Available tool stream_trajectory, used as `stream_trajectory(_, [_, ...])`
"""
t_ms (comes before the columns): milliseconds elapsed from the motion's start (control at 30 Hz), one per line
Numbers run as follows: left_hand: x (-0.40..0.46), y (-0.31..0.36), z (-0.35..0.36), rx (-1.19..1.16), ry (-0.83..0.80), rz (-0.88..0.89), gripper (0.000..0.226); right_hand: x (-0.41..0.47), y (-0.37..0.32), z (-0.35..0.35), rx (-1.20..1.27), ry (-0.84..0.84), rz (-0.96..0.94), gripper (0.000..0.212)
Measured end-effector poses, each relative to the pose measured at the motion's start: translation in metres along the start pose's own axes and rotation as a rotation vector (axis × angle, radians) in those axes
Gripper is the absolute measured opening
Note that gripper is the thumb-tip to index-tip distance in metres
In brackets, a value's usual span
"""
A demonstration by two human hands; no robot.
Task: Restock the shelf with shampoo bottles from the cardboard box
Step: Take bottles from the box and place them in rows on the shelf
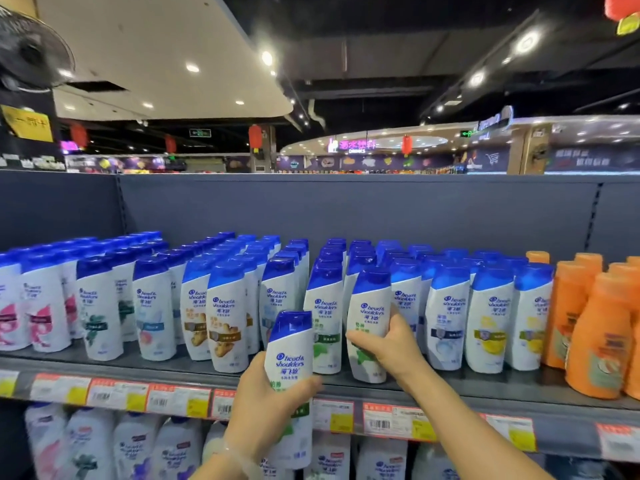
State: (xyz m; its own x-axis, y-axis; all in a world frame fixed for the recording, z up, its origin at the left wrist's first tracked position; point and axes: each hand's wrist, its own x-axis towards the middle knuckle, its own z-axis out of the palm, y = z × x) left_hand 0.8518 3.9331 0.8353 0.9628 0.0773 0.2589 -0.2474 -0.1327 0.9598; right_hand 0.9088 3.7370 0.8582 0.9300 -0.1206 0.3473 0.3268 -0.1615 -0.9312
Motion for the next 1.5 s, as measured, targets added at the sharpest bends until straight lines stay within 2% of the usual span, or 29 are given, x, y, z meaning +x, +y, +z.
stream_trajectory(167, [0.001, 0.001, 0.003, 0.003, -0.017, -0.003, 0.043, -0.013, 0.001, -0.008, -0.058, -0.048, 0.021, 0.062])
stream_trajectory(300, [0.004, 0.004, 0.008, -0.018, -0.029, 0.013, 0.039, -0.031, 0.01, -0.014, -0.404, 0.02, 0.06, 0.064])
stream_trajectory(467, [0.005, 0.005, 0.013, -0.028, -0.062, 0.025, 0.037, -0.037, 0.016, -0.018, -0.627, 0.104, 0.067, 0.044])
stream_trajectory(600, [0.006, 0.003, 0.014, -0.042, -0.074, 0.03, 0.037, -0.028, 0.017, -0.014, -0.664, 0.118, 0.075, 0.03])
stream_trajectory(833, [0.007, 0.003, 0.008, -0.044, -0.077, 0.047, 0.038, -0.017, 0.015, -0.003, -0.79, 0.153, 0.166, 0.03])
stream_trajectory(967, [0.008, 0.002, 0.004, -0.037, -0.074, 0.046, 0.037, -0.014, 0.014, -0.003, -0.901, 0.176, 0.201, 0.04])
stream_trajectory(1100, [0.01, 0.0, 0.003, -0.038, -0.071, 0.039, 0.037, -0.01, 0.012, -0.001, -0.931, 0.199, 0.216, 0.032])
stream_trajectory(1400, [0.011, 0.0, 0.012, -0.033, -0.089, 0.047, 0.04, -0.008, 0.012, 0.003, -0.957, 0.217, 0.235, 0.034])
stream_trajectory(1500, [0.01, 0.003, 0.017, -0.028, -0.097, 0.046, 0.038, -0.013, 0.007, -0.004, -0.933, 0.205, 0.239, 0.044])
